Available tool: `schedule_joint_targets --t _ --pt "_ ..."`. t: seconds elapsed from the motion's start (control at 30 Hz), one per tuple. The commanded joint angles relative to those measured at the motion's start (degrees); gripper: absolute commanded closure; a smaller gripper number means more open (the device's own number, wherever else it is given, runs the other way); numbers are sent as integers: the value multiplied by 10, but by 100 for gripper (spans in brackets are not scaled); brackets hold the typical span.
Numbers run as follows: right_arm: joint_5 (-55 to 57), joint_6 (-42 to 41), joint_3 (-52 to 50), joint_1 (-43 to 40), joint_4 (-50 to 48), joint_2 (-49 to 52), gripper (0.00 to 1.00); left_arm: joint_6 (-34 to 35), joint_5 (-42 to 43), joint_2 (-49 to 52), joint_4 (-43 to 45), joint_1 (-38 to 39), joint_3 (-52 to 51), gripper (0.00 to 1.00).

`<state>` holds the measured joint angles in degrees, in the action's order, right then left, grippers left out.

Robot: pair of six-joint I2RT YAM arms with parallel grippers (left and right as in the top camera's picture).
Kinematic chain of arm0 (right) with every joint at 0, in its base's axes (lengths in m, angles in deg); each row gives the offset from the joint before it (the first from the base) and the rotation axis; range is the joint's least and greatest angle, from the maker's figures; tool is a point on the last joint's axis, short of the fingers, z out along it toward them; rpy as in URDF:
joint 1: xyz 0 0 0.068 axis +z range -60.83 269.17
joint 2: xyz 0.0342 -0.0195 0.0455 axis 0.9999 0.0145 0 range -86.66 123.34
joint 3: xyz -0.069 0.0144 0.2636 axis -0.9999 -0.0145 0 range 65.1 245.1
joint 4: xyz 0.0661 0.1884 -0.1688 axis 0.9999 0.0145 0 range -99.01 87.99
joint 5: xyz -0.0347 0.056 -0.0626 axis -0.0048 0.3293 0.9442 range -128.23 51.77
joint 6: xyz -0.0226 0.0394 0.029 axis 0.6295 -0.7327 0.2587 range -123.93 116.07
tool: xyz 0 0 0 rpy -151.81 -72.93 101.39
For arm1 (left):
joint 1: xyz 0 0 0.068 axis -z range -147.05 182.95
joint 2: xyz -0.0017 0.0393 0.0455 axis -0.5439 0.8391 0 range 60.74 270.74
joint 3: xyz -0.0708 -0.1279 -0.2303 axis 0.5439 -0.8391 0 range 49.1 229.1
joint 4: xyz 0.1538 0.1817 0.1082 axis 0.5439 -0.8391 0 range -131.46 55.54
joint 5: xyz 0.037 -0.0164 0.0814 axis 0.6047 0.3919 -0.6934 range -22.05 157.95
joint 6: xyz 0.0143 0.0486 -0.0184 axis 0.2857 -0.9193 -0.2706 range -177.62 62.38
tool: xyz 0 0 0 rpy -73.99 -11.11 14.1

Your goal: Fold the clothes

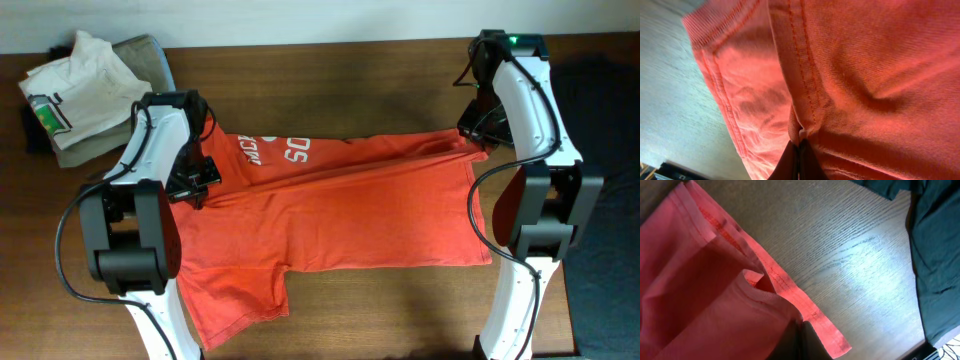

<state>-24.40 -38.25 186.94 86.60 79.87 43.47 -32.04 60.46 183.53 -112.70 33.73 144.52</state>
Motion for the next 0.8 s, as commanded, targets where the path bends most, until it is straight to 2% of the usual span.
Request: schedule_joint_targets --t 0.0,0.03,0.07,0.13,0.2,0.3,0.33,0.4,0.47,0.5,0.6,0.7,0.77 --pt "10 -1 -23 -1 0 -15 57 7 -3 -5 6 -4 -33 92" --pt "10 -1 -28 -1 0 -15 27 7 -3 -5 9 -4 -37 83" --pt "10 0 -31 -1 0 -15 1 5 -3 -5 12 -4 -38 71" --pt "10 0 -32 -1 0 -15 1 5 -3 -5 17 -4 -38 17" --pt "10 0 -29 -1 -6 -15 1 5 -3 -5 18 -4 -35 17" --pt "5 38 -25 -1 -28 -15 0 5 -6 -7 6 -4 -2 30" --pt "-10 60 -25 -1 -38 -15 5 5 -5 -7 -1 -4 20 33" --pt "-48 90 -25 -1 -51 -15 23 5 -4 -8 -9 -3 58 53" --pt "-95 106 -26 0 -72 -15 54 -18 -2 -8 7 6 89 88" --pt "-111 106 -27 0 -80 -14 63 -29 1 -8 29 12 90 99" --pt "-120 105 -33 3 -83 -14 76 -36 8 -5 59 28 81 99" --pt "-120 106 -58 14 -94 -14 94 -36 9 -3 84 36 55 99" --pt "-118 106 -85 24 -113 -14 96 -36 12 0 102 35 38 99"
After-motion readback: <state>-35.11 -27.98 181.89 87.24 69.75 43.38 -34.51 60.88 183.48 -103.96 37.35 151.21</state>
